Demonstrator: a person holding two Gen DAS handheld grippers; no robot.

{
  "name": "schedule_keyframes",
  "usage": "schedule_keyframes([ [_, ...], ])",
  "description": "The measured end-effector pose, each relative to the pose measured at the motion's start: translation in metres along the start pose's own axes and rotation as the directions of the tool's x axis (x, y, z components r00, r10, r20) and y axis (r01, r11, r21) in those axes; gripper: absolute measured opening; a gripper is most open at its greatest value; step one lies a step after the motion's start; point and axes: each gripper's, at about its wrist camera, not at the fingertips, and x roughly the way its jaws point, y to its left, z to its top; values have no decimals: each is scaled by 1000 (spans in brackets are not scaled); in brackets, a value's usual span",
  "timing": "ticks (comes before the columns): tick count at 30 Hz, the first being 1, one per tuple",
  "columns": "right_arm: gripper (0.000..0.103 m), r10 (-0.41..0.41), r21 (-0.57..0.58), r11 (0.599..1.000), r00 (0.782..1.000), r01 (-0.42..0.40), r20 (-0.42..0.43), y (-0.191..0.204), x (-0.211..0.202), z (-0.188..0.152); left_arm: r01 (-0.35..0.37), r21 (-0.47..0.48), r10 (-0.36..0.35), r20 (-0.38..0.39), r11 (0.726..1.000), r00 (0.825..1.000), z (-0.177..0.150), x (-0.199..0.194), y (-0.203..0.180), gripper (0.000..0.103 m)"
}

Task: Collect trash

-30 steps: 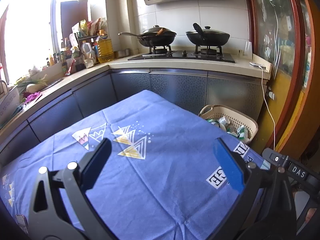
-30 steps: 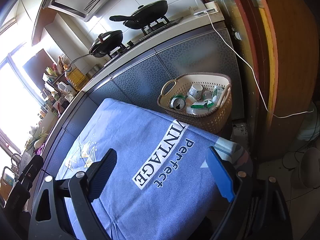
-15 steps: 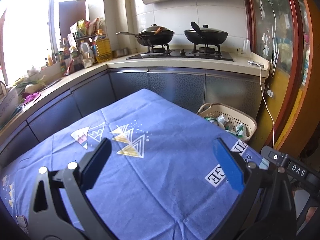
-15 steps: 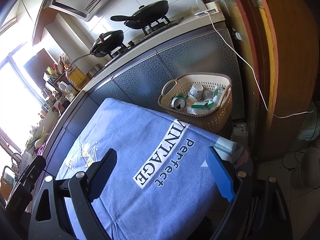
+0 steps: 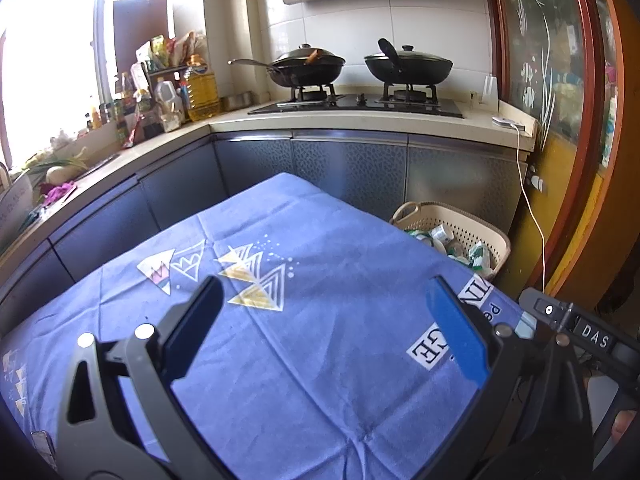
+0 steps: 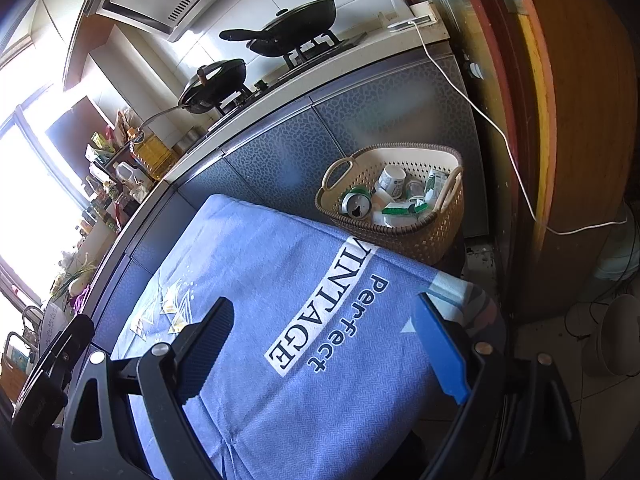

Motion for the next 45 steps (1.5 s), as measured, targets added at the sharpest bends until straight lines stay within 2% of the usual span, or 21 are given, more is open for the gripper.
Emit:
schedule_keyframes([
  [45, 89, 4, -13, 1000, 1000, -4, -4, 5, 3, -1, 6, 3, -6, -16, 1000, 1000, -6, 7, 3, 97],
])
